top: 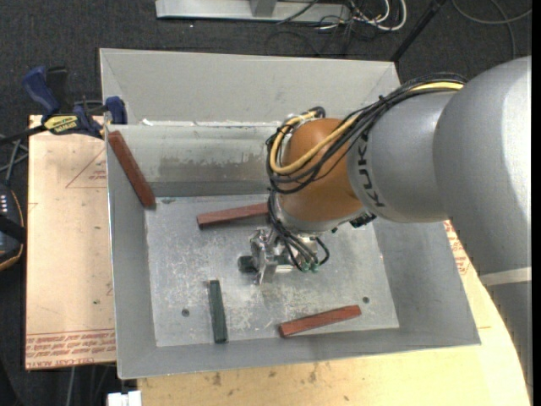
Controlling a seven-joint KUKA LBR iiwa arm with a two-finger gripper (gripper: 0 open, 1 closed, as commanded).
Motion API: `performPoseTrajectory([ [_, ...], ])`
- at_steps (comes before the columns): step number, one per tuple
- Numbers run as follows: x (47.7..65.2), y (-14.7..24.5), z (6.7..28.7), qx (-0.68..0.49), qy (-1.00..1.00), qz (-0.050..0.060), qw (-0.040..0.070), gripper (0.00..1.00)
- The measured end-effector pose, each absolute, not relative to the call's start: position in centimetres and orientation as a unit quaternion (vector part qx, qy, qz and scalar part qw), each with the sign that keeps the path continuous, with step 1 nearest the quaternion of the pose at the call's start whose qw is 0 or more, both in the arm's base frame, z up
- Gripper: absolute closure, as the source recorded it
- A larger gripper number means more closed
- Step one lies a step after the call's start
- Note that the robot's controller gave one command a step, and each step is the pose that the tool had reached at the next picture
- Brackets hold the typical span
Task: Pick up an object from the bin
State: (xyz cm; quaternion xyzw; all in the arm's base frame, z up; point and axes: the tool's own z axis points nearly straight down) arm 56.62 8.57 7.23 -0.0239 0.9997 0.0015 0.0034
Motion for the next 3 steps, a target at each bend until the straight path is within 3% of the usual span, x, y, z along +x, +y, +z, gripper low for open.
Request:
performPoseTrajectory([
  [1,56.51,8.51,7.09,-0.024,1.0,0.001,0.001,0.0],
  [2,56.53,8.55,7.19,-0.024,1.0,0.001,0.001,1.0],
  [3,56.53,8.55,7.19,-0.024,1.0,0.001,0.001,1.0],
])
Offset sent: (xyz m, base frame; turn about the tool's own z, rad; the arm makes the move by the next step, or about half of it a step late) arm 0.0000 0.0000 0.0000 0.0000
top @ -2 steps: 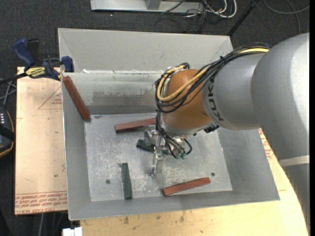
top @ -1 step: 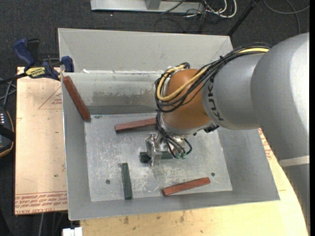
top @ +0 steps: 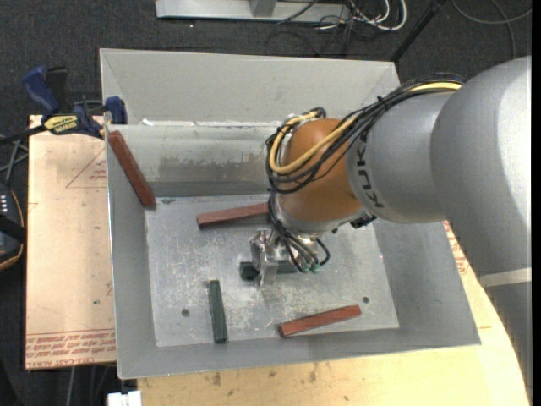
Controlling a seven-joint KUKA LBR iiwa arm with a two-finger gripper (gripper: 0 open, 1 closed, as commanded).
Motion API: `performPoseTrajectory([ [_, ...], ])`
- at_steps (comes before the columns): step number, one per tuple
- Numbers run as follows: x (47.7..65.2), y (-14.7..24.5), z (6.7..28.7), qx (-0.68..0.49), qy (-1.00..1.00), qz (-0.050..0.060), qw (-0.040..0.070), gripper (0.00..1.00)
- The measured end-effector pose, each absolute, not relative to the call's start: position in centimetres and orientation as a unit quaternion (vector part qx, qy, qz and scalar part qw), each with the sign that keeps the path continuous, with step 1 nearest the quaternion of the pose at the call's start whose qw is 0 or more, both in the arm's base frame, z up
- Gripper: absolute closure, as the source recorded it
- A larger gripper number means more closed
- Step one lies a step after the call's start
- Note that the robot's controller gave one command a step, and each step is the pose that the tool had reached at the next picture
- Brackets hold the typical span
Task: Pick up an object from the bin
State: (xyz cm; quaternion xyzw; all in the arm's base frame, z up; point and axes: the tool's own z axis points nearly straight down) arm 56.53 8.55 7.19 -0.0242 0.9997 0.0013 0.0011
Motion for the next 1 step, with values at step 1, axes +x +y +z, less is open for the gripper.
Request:
performPoseTrajectory([
  [1,60.7,9.44,23.14,-0.036,0.999,0.001,0.004,1.0],
])
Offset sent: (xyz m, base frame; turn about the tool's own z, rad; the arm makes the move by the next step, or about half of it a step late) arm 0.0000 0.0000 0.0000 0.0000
